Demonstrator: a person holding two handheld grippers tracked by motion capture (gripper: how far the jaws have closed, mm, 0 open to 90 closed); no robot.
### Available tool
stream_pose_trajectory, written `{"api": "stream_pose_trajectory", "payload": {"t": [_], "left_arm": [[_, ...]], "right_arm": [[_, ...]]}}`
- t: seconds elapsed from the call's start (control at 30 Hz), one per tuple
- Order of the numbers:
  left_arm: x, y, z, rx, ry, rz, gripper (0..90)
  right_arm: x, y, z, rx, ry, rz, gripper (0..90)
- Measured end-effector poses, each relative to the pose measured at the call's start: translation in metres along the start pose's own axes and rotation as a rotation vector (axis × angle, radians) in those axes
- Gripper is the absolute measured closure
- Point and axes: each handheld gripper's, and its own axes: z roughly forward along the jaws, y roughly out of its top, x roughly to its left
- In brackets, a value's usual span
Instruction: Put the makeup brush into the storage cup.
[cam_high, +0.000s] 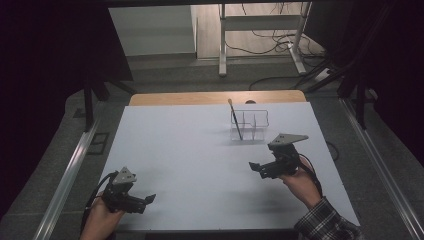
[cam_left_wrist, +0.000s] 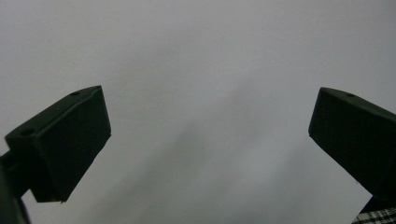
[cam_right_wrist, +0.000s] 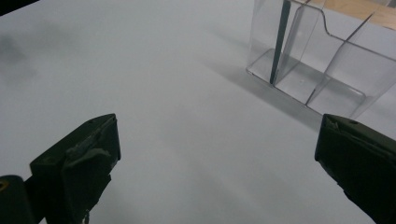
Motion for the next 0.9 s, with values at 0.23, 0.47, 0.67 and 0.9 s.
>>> {"api": "stream_pose_trajectory", "payload": {"t": [0.23, 0.47, 0.67, 0.9], "left_arm": [[0.000, 0.000, 0.000, 0.002, 0.001, 0.002, 0.0], [0.000, 0.000, 0.000, 0.000, 0.001, 0.000, 0.0], [0.000, 0.000, 0.000, 0.001, 0.001, 0.000, 0.0], [0.000, 0.000, 0.000, 0.001, 0.001, 0.000, 0.0]], "right_arm": [[0.000, -0.006, -0.003, 0.010, -0.007, -0.001, 0.3], [0.000, -0.011, -0.007, 0.015, -0.016, 0.001, 0.2], [0.000, -0.015, -0.009, 0.022, -0.020, 0.003, 0.3], [0.000, -0.019, -0.012, 0.028, -0.026, -0.002, 0.3]]}}
